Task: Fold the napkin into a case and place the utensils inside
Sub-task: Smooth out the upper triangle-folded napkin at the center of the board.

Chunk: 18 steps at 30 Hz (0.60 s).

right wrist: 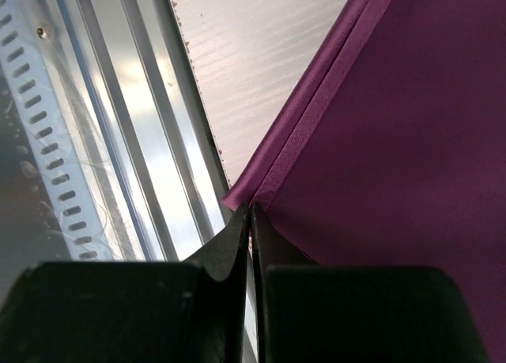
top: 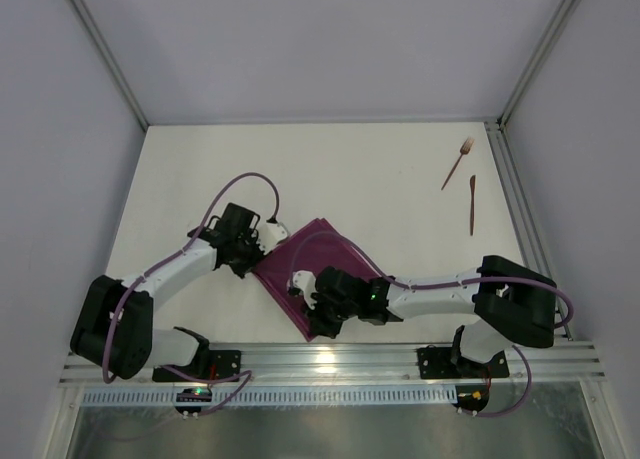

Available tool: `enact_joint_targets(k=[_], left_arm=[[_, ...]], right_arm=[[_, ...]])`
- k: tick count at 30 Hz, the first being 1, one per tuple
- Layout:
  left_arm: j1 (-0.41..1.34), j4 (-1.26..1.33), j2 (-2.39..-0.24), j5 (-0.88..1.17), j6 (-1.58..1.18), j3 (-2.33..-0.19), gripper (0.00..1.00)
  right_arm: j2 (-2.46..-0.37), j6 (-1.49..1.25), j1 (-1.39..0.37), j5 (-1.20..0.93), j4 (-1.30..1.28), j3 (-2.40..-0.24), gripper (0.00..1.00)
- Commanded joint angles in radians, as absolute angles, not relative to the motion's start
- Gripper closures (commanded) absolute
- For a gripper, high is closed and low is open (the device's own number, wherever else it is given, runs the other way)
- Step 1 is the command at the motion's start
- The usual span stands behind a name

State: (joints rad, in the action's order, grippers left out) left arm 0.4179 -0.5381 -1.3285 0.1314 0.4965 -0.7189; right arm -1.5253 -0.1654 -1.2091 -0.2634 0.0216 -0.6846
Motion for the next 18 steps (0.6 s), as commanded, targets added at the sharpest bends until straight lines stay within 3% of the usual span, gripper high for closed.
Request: enact_joint_targets(k=[1, 8, 18], left_arm=[[0.42, -0.491, -1.338, 0.126, 0.477, -0.715, 0.8], [0.42, -0.476, -1.354, 0.132, 0.459, -0.718, 0.94], [0.419, -0.463, -1.404, 0.117, 0.451, -0.718, 0.97]], right_arm=[[-1.517, -0.178, -1.213, -0.305, 0.098, -0.706, 0.97], [-1.537, -0.19, -1.213, -0.348, 0.17, -0.71, 0.97], [-1.64, -0.198, -1.213, -0.351, 0.207, -0.683, 0.97]])
